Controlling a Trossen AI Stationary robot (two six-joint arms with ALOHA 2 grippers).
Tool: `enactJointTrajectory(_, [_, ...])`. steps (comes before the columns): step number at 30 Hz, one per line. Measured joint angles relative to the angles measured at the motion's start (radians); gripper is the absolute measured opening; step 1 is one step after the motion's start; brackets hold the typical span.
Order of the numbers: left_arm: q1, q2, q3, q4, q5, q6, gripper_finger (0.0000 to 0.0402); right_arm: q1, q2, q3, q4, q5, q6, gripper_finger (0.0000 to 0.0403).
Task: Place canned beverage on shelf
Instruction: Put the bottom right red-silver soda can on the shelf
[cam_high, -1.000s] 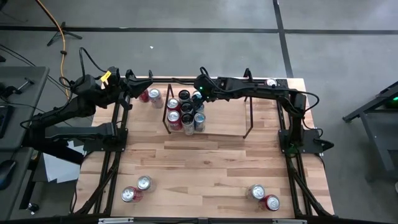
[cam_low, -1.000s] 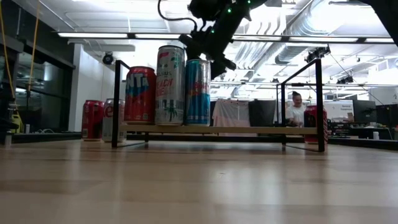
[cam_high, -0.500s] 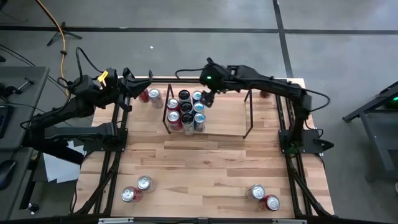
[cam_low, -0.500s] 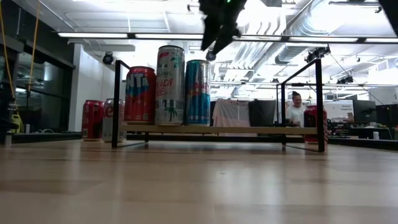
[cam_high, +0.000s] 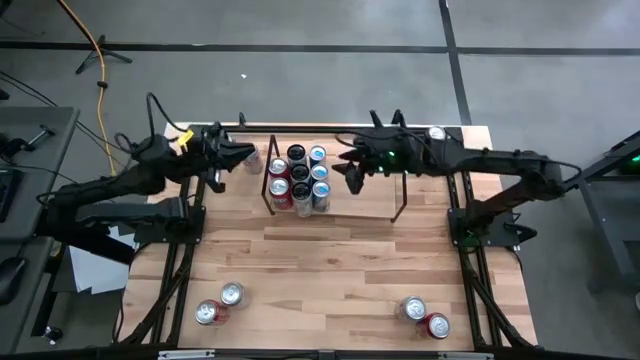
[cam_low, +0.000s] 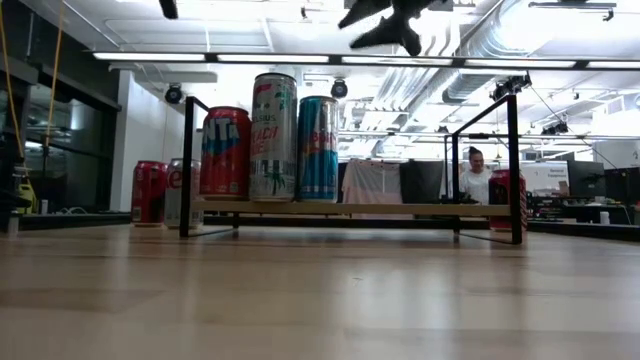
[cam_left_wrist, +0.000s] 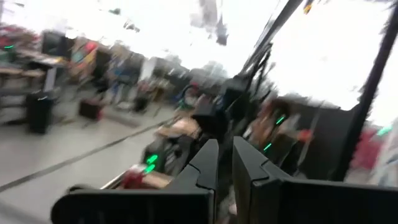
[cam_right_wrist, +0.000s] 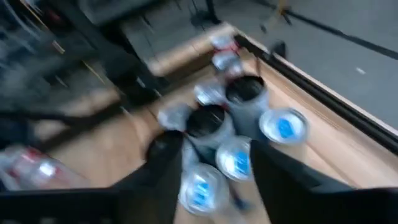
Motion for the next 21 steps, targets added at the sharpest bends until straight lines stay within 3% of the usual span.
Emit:
enactJointTrajectory(3, [-0.032, 0.013, -0.103, 0.185, 0.013, -0.066, 0.0003, 0.024, -0.023, -0.051, 0.109, -0.013, 0.008, 0.0097])
enactJointTrajectory(7, [-0.066, 0.014, -0.173, 0.263, 0.015, -0.118, 0.0003, 0.038, -0.024, -0.052, 0.15, -0.053, -0.022, 0.0012])
enactJointTrajectory(12, [-0.096, 0.013, -0.178, 0.255, 0.016, -0.118, 0.0003, 0.04, -0.024, -0.052, 0.165, -0.062, -0.074, 0.0046])
enactJointTrajectory(16, [-0.099, 0.013, -0.178, 0.254, 0.015, -0.118, 0.0003, 0.039, -0.024, -0.051, 0.176, -0.059, -0.023, 0.0075])
enactJointTrajectory(21, [-0.099, 0.013, -0.178, 0.252, 0.015, -0.136, 0.0003, 0.039, -0.024, -0.051, 0.177, -0.059, -0.014, 0.0085])
